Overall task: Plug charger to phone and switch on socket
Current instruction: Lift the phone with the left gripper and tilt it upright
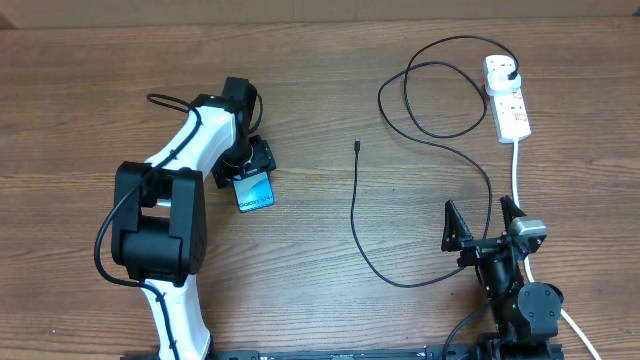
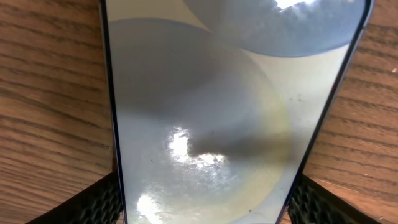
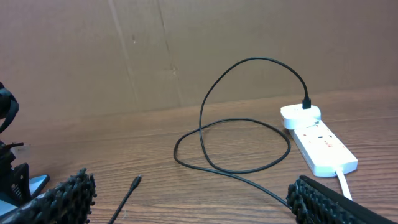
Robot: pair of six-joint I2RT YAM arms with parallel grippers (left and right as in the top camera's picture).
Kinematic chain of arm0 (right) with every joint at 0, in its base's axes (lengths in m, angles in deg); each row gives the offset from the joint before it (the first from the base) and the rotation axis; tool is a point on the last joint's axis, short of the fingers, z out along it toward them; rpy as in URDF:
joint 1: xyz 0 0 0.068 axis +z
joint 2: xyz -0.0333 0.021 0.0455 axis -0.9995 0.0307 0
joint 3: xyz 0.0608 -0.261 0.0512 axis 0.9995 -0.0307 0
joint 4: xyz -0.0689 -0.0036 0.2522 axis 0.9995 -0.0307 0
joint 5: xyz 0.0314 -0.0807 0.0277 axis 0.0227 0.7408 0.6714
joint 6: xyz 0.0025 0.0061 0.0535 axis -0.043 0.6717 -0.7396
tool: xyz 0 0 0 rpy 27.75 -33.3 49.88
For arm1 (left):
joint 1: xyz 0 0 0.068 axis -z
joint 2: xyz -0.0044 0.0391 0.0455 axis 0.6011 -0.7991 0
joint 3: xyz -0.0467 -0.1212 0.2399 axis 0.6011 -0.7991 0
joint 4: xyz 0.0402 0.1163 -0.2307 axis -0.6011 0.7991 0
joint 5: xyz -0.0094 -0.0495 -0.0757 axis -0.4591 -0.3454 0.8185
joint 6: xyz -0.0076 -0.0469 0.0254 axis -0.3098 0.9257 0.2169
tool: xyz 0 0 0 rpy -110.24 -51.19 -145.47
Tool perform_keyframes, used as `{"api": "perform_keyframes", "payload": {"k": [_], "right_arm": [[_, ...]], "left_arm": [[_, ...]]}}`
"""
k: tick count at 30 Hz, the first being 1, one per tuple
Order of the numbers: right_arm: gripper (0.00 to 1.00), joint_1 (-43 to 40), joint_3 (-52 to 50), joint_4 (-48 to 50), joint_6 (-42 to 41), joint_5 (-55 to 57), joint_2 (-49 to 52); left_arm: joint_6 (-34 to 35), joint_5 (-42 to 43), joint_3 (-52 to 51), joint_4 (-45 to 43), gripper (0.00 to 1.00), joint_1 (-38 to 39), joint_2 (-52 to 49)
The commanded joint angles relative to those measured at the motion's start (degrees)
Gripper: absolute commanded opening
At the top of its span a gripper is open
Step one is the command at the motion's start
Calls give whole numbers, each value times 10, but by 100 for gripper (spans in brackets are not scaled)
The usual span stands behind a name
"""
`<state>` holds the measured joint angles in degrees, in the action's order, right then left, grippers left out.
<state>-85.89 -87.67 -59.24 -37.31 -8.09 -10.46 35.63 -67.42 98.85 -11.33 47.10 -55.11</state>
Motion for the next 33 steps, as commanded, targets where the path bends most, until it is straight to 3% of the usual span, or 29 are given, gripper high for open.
{"api": "perform_keyframes", "payload": {"k": [1,11,24,33], "right_arm": [[100,3,-6,2,-1,3,-6],[100,3,-6,2,-1,3,-6],[100,3,-6,2,-1,3,-6],[100,3,-6,2,-1,3,-6]], "left_arm": [[12,-15,-20,-2,72,4,-30],[12,-15,-20,-2,61,4,-30],[10,-21,-14,1,59,3,-30],[-4,-25,61,55,60,3,-29]]}}
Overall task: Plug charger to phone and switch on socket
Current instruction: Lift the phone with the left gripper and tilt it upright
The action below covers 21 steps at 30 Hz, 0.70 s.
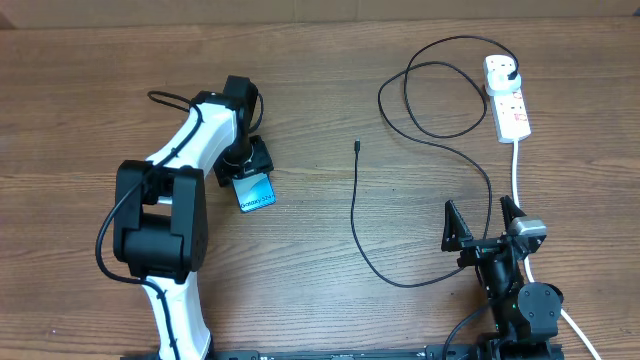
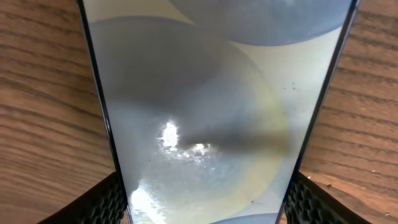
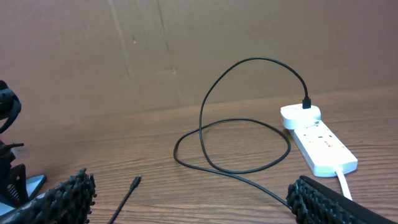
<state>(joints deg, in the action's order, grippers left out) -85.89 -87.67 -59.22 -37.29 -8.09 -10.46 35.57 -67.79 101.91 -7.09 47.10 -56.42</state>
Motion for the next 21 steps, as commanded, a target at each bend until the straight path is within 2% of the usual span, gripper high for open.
{"api": "perform_keyframes", "payload": {"k": [1,10,17,21], "right_arm": [[100,3,-6,2,-1,3,-6],[100,3,-6,2,-1,3,-6],[100,3,-6,2,-1,3,-6],[100,3,-6,2,-1,3,-6]], "left_arm": [[-3,-21,41,20,60,3,-16],[-20,-21,118,71,61,3,-16],[-29,-22,122,79,61,3,-16],[-29,-22,122,78,57,3,-16]]}}
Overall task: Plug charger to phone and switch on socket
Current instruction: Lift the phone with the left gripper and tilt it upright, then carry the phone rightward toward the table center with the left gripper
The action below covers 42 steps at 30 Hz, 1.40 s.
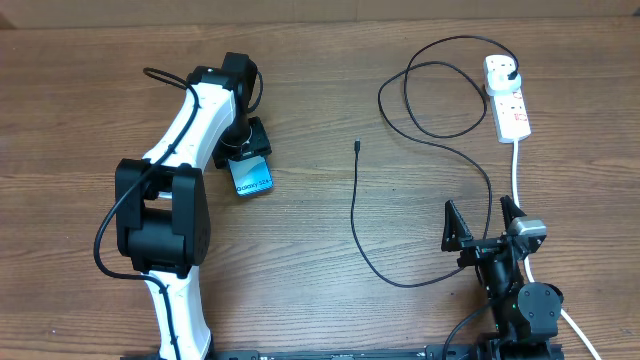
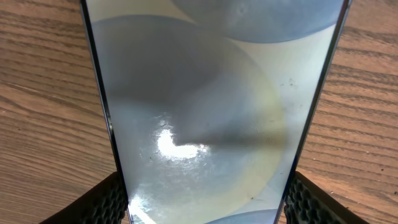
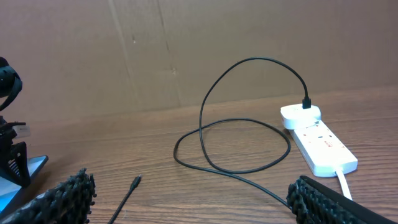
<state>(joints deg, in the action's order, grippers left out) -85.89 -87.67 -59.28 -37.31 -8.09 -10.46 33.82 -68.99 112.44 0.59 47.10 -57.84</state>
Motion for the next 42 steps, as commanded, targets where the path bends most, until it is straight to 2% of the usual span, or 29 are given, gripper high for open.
{"api": "perform_keyframes", "payload": {"k": [1,6,11,18,26,31,38,42], "right_arm": [[100,3,-6,2,-1,3,-6],[100,3,-6,2,-1,3,-6],[100,3,-6,2,-1,3,-6],[100,3,-6,2,-1,3,-6],[100,3,-6,2,-1,3,-6],[100,3,-6,2,-1,3,-6],[100,3,-6,2,-1,3,-6],[100,3,-6,2,-1,3,-6]], "left_arm": [[-11,-10,17,1,57,3,-1],[-11,-12,17,1,48,3,-1],[-11,-18,17,1,25,3,-1],[-11,-18,17,1,4,3,-1],[-11,3,27,9,4,3,0],[-5,27,59,45,4,3,0],[70,27,119,116,4,3,0],[152,27,137,153,4,3,0]]}}
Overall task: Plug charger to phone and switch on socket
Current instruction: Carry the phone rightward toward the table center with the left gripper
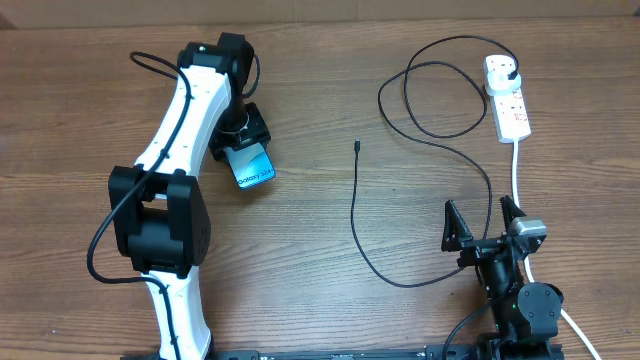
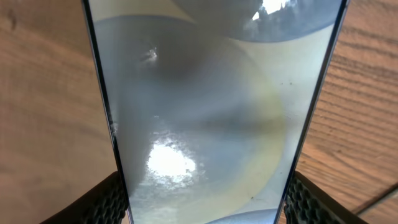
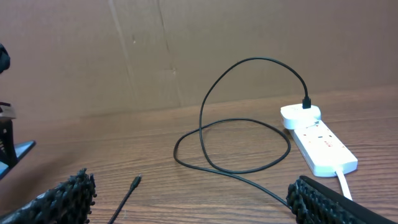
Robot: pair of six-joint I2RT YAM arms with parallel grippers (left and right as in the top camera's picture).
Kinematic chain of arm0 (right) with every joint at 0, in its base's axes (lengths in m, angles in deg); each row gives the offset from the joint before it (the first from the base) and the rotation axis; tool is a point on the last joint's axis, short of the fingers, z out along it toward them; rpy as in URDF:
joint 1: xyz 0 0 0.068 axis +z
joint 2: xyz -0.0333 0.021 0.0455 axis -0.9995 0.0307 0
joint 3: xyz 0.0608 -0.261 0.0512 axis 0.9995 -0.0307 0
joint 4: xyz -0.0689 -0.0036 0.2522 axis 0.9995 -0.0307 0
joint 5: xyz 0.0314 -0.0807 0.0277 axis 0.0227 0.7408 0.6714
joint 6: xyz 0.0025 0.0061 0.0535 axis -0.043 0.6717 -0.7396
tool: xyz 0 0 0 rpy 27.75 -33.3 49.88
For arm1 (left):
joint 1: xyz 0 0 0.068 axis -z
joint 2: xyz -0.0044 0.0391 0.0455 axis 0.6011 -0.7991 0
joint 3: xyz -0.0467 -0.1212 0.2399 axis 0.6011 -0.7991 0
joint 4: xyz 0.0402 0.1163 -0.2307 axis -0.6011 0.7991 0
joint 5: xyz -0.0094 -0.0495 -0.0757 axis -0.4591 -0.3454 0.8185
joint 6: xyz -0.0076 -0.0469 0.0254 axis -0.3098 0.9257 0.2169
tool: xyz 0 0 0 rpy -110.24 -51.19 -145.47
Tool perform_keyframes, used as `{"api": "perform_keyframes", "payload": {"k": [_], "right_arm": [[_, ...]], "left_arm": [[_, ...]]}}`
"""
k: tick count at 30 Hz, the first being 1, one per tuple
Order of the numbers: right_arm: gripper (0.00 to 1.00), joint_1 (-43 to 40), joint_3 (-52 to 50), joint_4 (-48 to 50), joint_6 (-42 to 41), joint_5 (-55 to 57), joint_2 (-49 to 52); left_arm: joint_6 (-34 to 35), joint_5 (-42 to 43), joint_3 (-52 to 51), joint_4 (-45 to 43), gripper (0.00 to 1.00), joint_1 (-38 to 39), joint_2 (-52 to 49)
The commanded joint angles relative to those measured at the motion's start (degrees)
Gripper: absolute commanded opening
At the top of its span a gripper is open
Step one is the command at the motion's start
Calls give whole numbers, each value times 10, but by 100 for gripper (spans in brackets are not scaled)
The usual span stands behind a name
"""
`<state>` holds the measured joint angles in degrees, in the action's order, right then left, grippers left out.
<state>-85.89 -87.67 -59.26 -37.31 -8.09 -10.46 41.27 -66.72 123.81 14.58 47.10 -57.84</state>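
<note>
The phone (image 1: 255, 168), screen up with a blue-and-pale display, is gripped at its near end by my left gripper (image 1: 241, 145), which is shut on it at the table's left. In the left wrist view the phone (image 2: 205, 93) fills the frame between the black fingers (image 2: 107, 200), and the wood behind it is blurred. The black charger cable's free plug (image 1: 358, 146) lies on the table mid-right, also seen as the plug (image 3: 135, 182). The cable runs in loops to the white socket strip (image 1: 507, 98) at the far right. My right gripper (image 1: 481, 225) stands open near the front edge.
The wooden table (image 1: 320, 300) carries the cable's loops (image 1: 430, 100) near the socket strip, whose white lead (image 1: 516, 165) runs toward the front beside my right arm. A cardboard wall (image 3: 186, 50) backs the table.
My left arm has reached farther from the front edge, and the phone in its gripper sits a little farther back and turned. The wood behind the phone is now blurred. The right arm has not moved.
My left gripper held the phone at the table's left at every earlier moment, nearly unchanged between the first two. Then the phone was shifted back and turned, and now farther back again. The cable, socket strip and right gripper have stayed put.
</note>
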Motion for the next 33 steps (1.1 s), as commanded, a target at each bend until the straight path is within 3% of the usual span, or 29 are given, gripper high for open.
{"api": "perform_keyframes", "payload": {"k": [1,12,21,33], "right_arm": [[100,3,-6,2,-1,3,-6],[100,3,-6,2,-1,3,-6],[100,3,-6,2,-1,3,-6],[100,3,-6,2,1,9,-6]], "left_arm": [[94,5,24,20,4,3,0],[106,128,24,14,4,3,0],[112,290,24,11,4,-3,0],[140,504,24,110,4,-35,0]]}}
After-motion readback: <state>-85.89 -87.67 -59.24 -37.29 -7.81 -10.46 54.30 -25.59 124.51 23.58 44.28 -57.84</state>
